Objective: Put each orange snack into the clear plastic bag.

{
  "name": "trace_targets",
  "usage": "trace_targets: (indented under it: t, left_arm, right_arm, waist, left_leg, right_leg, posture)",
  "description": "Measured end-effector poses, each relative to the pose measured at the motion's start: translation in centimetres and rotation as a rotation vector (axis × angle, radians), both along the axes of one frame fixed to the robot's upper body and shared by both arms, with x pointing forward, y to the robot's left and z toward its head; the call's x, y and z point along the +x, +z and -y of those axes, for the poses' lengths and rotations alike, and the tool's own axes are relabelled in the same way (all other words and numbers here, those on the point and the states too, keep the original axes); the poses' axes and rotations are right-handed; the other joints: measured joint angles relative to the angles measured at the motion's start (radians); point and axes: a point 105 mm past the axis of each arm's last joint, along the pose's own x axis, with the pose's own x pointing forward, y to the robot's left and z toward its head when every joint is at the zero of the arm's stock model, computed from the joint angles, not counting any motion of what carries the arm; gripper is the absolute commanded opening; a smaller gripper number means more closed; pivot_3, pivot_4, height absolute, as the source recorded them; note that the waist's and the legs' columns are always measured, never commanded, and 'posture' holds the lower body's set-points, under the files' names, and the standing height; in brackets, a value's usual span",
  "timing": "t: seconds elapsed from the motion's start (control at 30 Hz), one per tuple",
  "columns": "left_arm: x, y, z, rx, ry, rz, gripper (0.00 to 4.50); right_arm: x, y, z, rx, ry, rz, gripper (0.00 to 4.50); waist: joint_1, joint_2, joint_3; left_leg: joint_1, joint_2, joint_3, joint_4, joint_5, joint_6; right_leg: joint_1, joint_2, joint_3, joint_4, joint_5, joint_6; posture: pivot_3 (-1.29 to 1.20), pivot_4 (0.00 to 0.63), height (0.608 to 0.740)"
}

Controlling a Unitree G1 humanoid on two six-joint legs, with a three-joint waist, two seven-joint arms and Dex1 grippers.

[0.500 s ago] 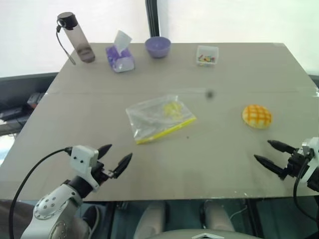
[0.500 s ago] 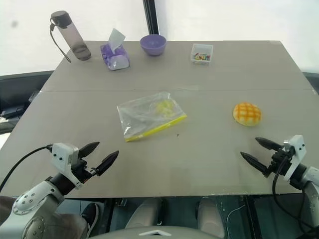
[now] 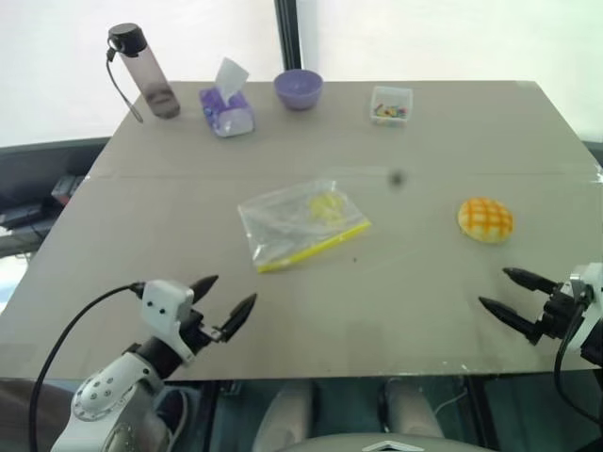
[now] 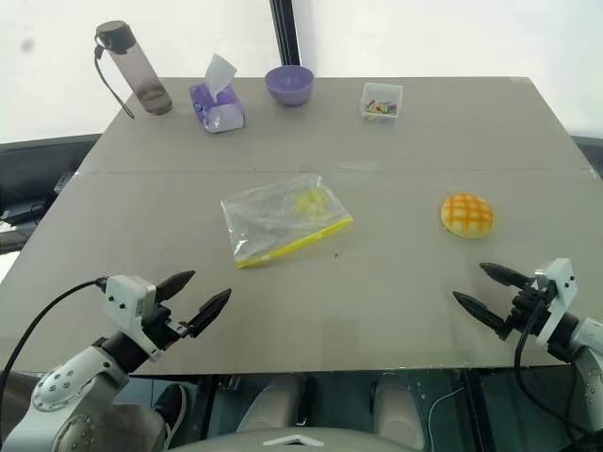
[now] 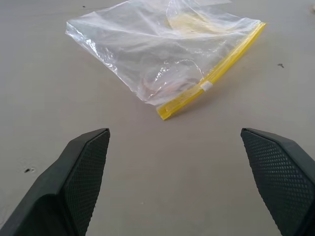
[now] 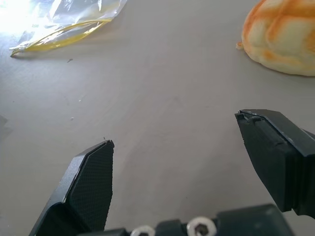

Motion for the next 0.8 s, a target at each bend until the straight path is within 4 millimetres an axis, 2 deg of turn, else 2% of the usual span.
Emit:
trace_targets:
  t: [0.17, 0.47, 0.53, 0.57, 0.7, 0.8]
  left_arm:
    - [0.3, 0.0, 0.5, -0.012, -0.013, 0.006, 4.5]
    - [0.6, -0.4, 0.3, -0.013, -0.008, -0.01, 4.5]
    - [2.5, -1.2, -1.1, -0.006, 0.059, -0.061, 4.5]
    - [3.3, -1.2, -1.4, -0.02, 0.082, -0.068, 4.5]
    - [6.9, -0.3, -3.0, -0.151, 0.195, -0.111, 4.5]
    - [8.4, -0.2, -3.1, -0.196, 0.211, -0.141, 4.5]
  right_arm:
    - [-0.2, -0.2, -0.2, 0.008, 0.007, -0.016, 4.44]
    - [-0.2, -0.2, -0.6, -0.032, 0.041, 0.002, 4.44]
    - [-0.3, 1.6, -4.1, -0.013, 0.169, 0.084, 4.44]
    - [-0.4, 2.3, -5.0, 0.01, 0.198, 0.114, 4.44]
    - [-0.3, 4.7, -8.3, 0.054, 0.303, 0.195, 4.44]
    - [0.1, 6.0, -9.5, 0.063, 0.333, 0.248, 4.44]
  waist:
    - [0.0, 0.0, 0.0]
    - [-0.001, 0.0, 0.0]
    - [-0.001, 0.002, 0.001]
    - [-0.001, 0.002, 0.001]
    - [0.0, 0.001, 0.002]
    - [-0.003, 0.001, 0.002]
  left_leg:
    - [0.0, 0.0, 0.0, 0.001, 0.0, 0.0]
    - [0.0, 0.0, 0.0, 0.001, 0.0, 0.0]
    - [0.001, -0.001, -0.001, 0.003, 0.0, 0.0]
    - [0.001, 0.0, -0.001, 0.005, 0.0, 0.0]
    - [0.001, -0.002, -0.004, 0.01, 0.0, 0.0]
    - [0.001, -0.003, -0.004, 0.011, 0.0, 0.0]
  right_leg:
    - [0.0, 0.0, 0.0, 0.0, 0.0, 0.0]
    - [0.0, 0.0, 0.0, 0.002, 0.0, 0.0]
    - [0.0, 0.001, 0.0, 0.007, 0.0, 0.0]
    - [0.0, 0.001, 0.0, 0.008, 0.0, 0.0]
    - [0.0, 0.002, -0.001, 0.013, 0.0, 0.001]
    - [0.0, 0.002, -0.001, 0.013, 0.0, 0.001]
  posture:
    - [0.0, 0.15, 0.74]
    - [0.0, 0.15, 0.74]
    - [0.0, 0.15, 0.74]
    - [0.0, 0.15, 0.74]
    - [0.0, 0.15, 0.74]
    - [0.0, 0.15, 0.74]
